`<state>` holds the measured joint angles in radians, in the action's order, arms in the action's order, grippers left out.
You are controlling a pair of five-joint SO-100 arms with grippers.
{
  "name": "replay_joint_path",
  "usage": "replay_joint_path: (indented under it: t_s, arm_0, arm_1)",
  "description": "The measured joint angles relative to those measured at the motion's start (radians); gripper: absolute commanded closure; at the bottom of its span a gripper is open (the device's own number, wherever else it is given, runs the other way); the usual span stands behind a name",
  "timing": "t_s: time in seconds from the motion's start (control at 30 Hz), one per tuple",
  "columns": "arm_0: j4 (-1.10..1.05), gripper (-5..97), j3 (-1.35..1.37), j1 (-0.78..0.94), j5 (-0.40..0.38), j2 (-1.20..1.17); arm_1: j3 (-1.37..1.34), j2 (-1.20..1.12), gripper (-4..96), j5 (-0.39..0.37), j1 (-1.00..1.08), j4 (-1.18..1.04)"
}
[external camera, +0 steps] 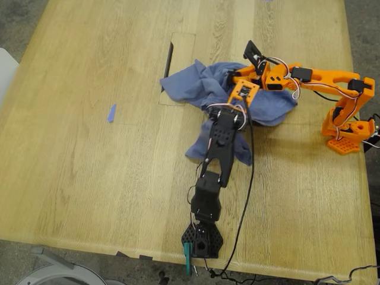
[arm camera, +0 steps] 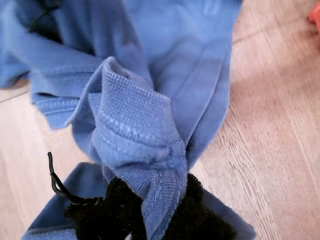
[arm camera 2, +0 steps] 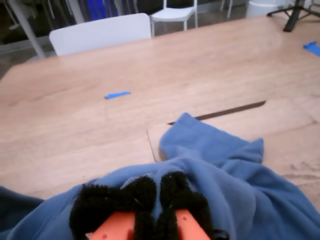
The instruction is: Fold a T-shirt
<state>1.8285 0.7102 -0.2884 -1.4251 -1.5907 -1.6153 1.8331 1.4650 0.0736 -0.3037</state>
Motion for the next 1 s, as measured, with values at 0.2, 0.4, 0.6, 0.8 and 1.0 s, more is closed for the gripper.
replay_joint_path:
  t_s: [0.2,0.4,0.6,0.8,1.0]
  arm_0:
    - [0.0,92,0.054,0.051,0.0,-0.173]
    - [0.002,92,0.054,0.087,0.0,-0.278]
    - [0.002,92,0.054,0.1,0.0,-0.342]
    - [0.002,92,0.015,0.144,0.0,-0.371]
    - [0.002,92,-0.031,0.196,0.0,-0.42]
  arm_1:
    - [0.195,0.0,91.4,0.009,-0.044,-0.118]
    - [0.388,-0.031,91.4,0.015,-0.089,-0.21]
    - [0.451,-0.035,91.4,0.021,-0.114,-0.218]
    - [0.548,-0.061,91.4,0.026,-0.137,-0.238]
    - [0.732,-0.137,91.4,0.028,-0.137,-0.265]
